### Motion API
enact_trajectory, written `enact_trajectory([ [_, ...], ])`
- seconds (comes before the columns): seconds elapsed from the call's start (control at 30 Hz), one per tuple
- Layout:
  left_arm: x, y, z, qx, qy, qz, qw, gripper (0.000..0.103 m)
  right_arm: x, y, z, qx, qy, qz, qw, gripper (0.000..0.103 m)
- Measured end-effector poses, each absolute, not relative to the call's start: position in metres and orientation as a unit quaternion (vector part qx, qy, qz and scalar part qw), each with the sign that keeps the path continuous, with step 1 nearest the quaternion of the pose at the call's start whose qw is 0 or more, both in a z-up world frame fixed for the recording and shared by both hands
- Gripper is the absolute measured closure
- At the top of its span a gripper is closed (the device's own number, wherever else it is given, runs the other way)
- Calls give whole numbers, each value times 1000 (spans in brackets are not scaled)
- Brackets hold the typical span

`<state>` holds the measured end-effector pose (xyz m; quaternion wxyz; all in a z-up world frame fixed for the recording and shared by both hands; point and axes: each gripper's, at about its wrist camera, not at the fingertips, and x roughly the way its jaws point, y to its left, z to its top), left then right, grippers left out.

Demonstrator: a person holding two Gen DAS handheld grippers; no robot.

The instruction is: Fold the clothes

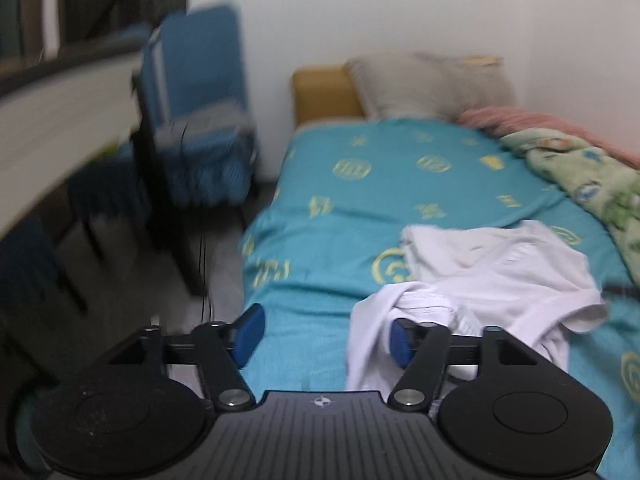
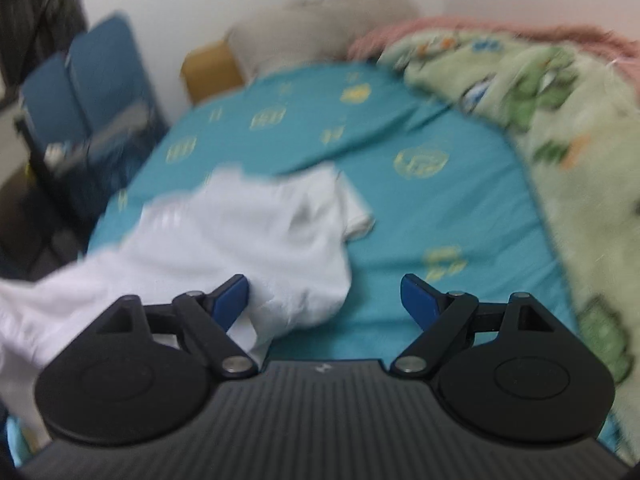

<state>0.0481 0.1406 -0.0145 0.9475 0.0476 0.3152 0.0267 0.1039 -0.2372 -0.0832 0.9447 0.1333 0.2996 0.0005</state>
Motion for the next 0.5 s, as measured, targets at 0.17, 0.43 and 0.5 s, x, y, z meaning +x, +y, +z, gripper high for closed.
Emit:
enact_trajectory([
  [0.17,33,97,-12,125,297,-21,947,33,100,-260,-77,208,284,-9,936,18],
  [0.43,81,114,-28,67,332,52,940,33,103,-261,-81,231,301,-3,925,18],
  [0.5,102,130,-38,65,362,92,925,33,103,-258,-82,228,306,4,924,18],
])
